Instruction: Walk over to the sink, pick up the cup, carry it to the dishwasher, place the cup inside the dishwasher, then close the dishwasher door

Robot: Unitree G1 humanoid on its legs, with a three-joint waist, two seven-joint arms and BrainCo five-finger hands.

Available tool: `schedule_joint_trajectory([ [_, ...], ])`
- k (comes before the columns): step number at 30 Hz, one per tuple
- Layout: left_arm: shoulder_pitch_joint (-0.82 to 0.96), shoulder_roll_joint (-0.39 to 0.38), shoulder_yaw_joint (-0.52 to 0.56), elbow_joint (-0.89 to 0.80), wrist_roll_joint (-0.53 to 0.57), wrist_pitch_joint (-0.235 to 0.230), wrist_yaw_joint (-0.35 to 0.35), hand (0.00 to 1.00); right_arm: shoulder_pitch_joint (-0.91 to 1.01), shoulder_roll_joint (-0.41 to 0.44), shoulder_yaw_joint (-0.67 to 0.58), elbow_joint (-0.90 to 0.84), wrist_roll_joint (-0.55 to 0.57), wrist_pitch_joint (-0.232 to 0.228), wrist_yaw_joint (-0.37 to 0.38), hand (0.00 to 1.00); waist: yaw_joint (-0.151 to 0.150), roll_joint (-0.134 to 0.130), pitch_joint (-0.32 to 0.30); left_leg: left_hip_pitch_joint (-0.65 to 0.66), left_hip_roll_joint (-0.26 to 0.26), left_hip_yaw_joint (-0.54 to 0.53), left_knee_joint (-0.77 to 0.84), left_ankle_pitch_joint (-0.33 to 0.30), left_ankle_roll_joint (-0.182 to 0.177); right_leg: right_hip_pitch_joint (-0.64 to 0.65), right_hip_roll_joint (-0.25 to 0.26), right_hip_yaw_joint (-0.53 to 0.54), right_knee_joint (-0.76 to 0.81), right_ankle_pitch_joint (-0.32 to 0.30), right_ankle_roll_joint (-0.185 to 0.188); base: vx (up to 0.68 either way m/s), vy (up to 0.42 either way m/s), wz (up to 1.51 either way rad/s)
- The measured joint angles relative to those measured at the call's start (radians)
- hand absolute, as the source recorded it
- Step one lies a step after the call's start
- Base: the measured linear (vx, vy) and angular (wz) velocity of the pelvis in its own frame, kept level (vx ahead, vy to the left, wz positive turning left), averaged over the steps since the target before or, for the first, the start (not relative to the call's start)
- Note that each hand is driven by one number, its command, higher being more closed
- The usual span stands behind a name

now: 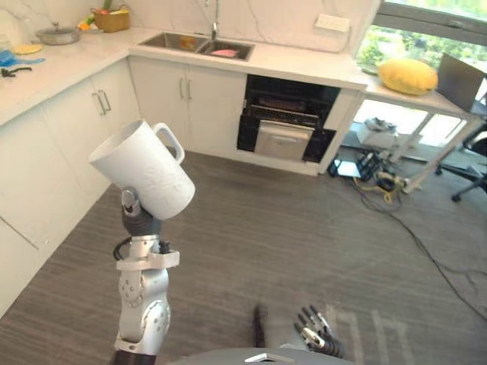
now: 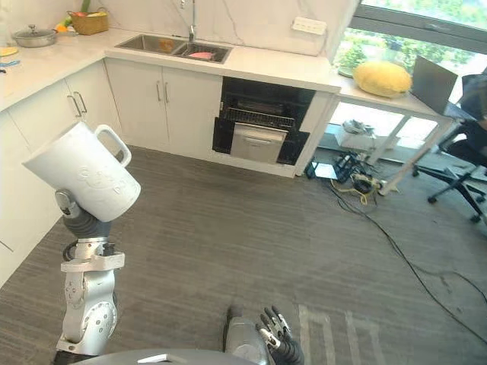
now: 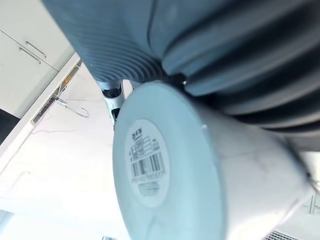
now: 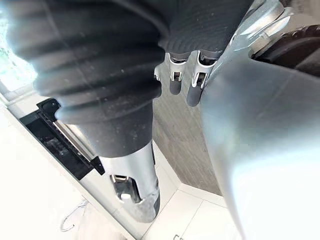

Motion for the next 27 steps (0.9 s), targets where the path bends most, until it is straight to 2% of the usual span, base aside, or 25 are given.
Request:
schedule_joint_trajectory([
  [1, 0.001, 0.005, -0.001, 0.009, -0.008, -0.021, -0.003, 1.00, 0.009, 0.005, 0.019, -0.009, -0.003, 0.000, 0.006, 0.00, -0.003, -0.017, 0.001, 0.031, 0.019, -0.014, 0.038, -0.049, -0.034, 0.003, 0.016, 0.036, 0.053, 0.132, 0.033, 0.62, -0.406, 0.41],
  [3, 0.014, -0.040, -0.021, 0.032, -0.016, -0.047, 0.000, 1.00, -0.007, -0.034, 0.023, -0.036, -0.004, 0.017, 0.005, 0.00, 0.008, 0.058, 0.000, 0.050, 0.107, -0.039, 0.069, -0.072, -0.042, -0.035, 0.094, 0.002, 0.194, 0.006, 0.009, 0.47, -0.291, 0.02],
  [4, 0.010, -0.046, -0.028, 0.030, -0.016, -0.064, -0.001, 1.00, -0.014, -0.044, 0.021, -0.037, -0.005, 0.023, 0.004, 0.00, 0.012, 0.074, 0.000, 0.050, 0.114, -0.044, 0.075, -0.063, -0.035, -0.057, 0.102, 0.000, 0.242, -0.024, 0.004, 0.55, -0.383, -0.19],
  [6, -0.009, -0.070, -0.041, 0.018, -0.017, -0.105, -0.007, 1.00, -0.038, -0.041, 0.022, -0.047, -0.006, 0.028, 0.005, 0.00, -0.006, 0.061, 0.023, 0.057, 0.120, -0.060, 0.113, -0.002, -0.034, -0.101, 0.107, -0.019, 0.403, -0.149, -0.020, 0.38, -0.386, -0.02],
  [7, -0.010, -0.076, -0.042, 0.011, -0.017, -0.110, -0.008, 1.00, -0.037, -0.036, 0.023, -0.056, -0.006, 0.030, 0.005, 0.00, -0.009, 0.059, 0.031, 0.063, 0.129, -0.061, 0.136, 0.018, -0.036, -0.094, 0.109, -0.023, 0.427, -0.175, -0.029, 0.21, -0.230, 0.04],
  [8, -0.050, -0.097, -0.039, 0.009, 0.028, -0.127, 0.021, 1.00, 0.083, 0.029, -0.025, -0.150, -0.005, 0.078, 0.003, 0.00, 0.010, 0.036, -0.045, 0.013, 0.190, -0.083, 0.246, 0.197, -0.058, -0.074, 0.122, -0.153, 0.476, -0.265, -0.106, 0.06, -0.087, 0.00],
  [12, -0.050, -0.097, -0.040, 0.009, 0.028, -0.127, 0.021, 1.00, 0.083, 0.029, -0.025, -0.150, -0.005, 0.078, 0.003, 0.00, 0.011, 0.036, -0.045, 0.013, 0.191, -0.083, 0.245, 0.196, -0.060, -0.074, 0.121, -0.154, 0.475, -0.264, -0.107, 0.00, -0.056, 0.00],
  [14, -0.049, -0.096, -0.039, 0.009, 0.025, -0.126, 0.018, 1.00, 0.082, 0.028, -0.024, -0.151, -0.005, 0.076, 0.003, 0.00, 0.011, 0.036, -0.047, 0.013, 0.192, -0.081, 0.229, 0.188, -0.072, -0.079, 0.116, -0.158, 0.474, -0.264, -0.107, -0.01, -0.047, 0.05],
  [18, -0.021, -0.096, -0.034, 0.008, -0.064, -0.109, -0.041, 1.00, 0.069, 0.018, -0.004, -0.150, 0.035, 0.061, 0.001, 0.00, 0.028, 0.032, -0.056, 0.042, 0.191, 0.036, 0.107, 0.136, -0.048, -0.130, 0.093, -0.161, 0.480, -0.248, -0.112, -0.03, -0.044, 0.02],
  [20, -0.003, -0.096, -0.024, 0.008, -0.112, -0.101, -0.071, 1.00, 0.062, 0.017, 0.009, -0.150, 0.071, 0.047, -0.004, 0.00, 0.038, 0.032, -0.054, 0.074, 0.185, 0.082, 0.051, 0.129, -0.036, -0.131, 0.074, -0.180, 0.488, -0.268, -0.113, -0.05, -0.042, 0.06],
  [21, 0.003, -0.096, -0.015, 0.008, -0.139, -0.100, -0.088, 1.00, 0.061, 0.015, 0.012, -0.150, 0.087, 0.038, -0.006, 0.00, 0.038, 0.040, -0.047, 0.083, 0.180, 0.089, 0.031, 0.129, -0.035, -0.132, 0.048, -0.206, 0.502, -0.283, -0.111, -0.02, -0.026, 0.08],
  [22, 0.011, -0.096, 0.001, 0.008, -0.181, -0.098, -0.107, 1.00, 0.053, 0.012, 0.014, -0.150, 0.096, 0.036, -0.008, 0.00, 0.039, 0.039, -0.050, 0.088, 0.177, 0.085, 0.017, 0.132, -0.020, -0.131, 0.015, -0.255, 0.515, -0.295, -0.113, 0.00, -0.028, -0.14],
  [23, 0.026, -0.092, 0.017, 0.009, -0.225, -0.092, -0.120, 1.00, 0.041, 0.008, 0.018, -0.148, 0.096, 0.037, -0.009, 0.00, 0.058, 0.041, -0.050, 0.082, 0.176, 0.081, 0.044, 0.145, 0.102, -0.126, 0.013, -0.276, 0.503, -0.300, -0.116, 0.01, -0.032, -0.29],
  [24, 0.036, -0.092, 0.026, 0.009, -0.249, -0.087, -0.126, 1.00, 0.040, 0.008, 0.018, -0.149, 0.098, 0.037, -0.011, 0.00, 0.067, 0.044, -0.049, 0.062, 0.182, 0.078, 0.083, 0.167, 0.170, -0.117, 0.013, -0.290, 0.503, -0.305, -0.117, 0.09, -0.092, -0.47],
  [25, 0.056, -0.093, 0.039, 0.009, -0.297, -0.075, -0.137, 1.00, 0.031, 0.008, 0.022, -0.154, 0.110, 0.036, -0.014, 0.00, 0.081, 0.042, -0.046, -0.015, 0.204, 0.060, 0.236, 0.249, 0.256, -0.094, 0.004, -0.308, 0.553, -0.366, -0.104, 0.24, -0.159, -0.33],
  [26, 0.083, -0.092, 0.044, 0.012, -0.325, -0.068, -0.148, 1.00, 0.043, 0.001, 0.019, -0.144, 0.112, 0.036, -0.023, 0.00, 0.083, 0.030, -0.038, -0.085, 0.237, 0.028, 0.404, 0.386, 0.228, -0.033, 0.021, -0.316, 0.521, -0.401, -0.120, 0.27, -0.179, -0.20],
  [27, 0.102, -0.099, 0.043, 0.015, -0.334, -0.064, -0.151, 1.00, 0.040, -0.008, 0.018, -0.137, 0.112, 0.036, -0.028, 0.00, 0.083, 0.047, -0.042, -0.133, 0.256, -0.005, 0.492, 0.420, 0.211, -0.011, 0.041, -0.317, 0.498, -0.409, -0.123, 0.26, -0.141, -0.17],
])
